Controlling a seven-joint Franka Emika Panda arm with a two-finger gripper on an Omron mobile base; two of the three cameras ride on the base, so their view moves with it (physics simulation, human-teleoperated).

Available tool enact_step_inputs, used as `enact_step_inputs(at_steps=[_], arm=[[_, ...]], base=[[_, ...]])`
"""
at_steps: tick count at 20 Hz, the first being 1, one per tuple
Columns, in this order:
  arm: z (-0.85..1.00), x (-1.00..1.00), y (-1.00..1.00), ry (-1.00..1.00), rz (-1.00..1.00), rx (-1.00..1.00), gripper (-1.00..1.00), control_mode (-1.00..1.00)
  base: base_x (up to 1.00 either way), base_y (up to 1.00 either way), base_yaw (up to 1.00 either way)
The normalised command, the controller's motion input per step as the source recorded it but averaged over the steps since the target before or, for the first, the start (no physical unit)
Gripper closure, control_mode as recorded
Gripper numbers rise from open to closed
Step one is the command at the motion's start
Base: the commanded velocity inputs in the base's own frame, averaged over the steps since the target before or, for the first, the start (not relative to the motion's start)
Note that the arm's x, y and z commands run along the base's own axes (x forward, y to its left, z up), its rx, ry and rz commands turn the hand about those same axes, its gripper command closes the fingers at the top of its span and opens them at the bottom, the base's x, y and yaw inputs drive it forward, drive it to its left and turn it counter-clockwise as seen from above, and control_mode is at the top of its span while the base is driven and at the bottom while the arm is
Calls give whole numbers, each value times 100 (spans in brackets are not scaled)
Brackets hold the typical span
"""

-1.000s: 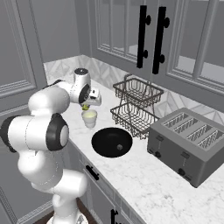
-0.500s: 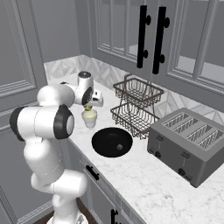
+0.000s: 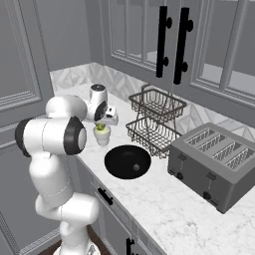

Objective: Grab a lemon wedge from the fridge and one ice cube from the ice bowl, and put them in the glass of lemonade.

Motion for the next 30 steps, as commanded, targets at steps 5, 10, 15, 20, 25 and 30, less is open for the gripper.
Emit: enact_step_inputs(at_steps=[5,10,15,20,25,30], arm=[[0,2,0,11,0,0,100,-100],[8,10,0,8,0,0,100,-100],[6,21,0,5,0,0,100,-100],[-6,12,0,0,0,0,100,-100],[-17,0,0,0,0,0,100,-100],[0,0,0,0,0,0,-100,-100]], base=[[0,0,0],[0,0,0],[0,0,0],[0,0,0],[0,0,0],[0,0,0]])
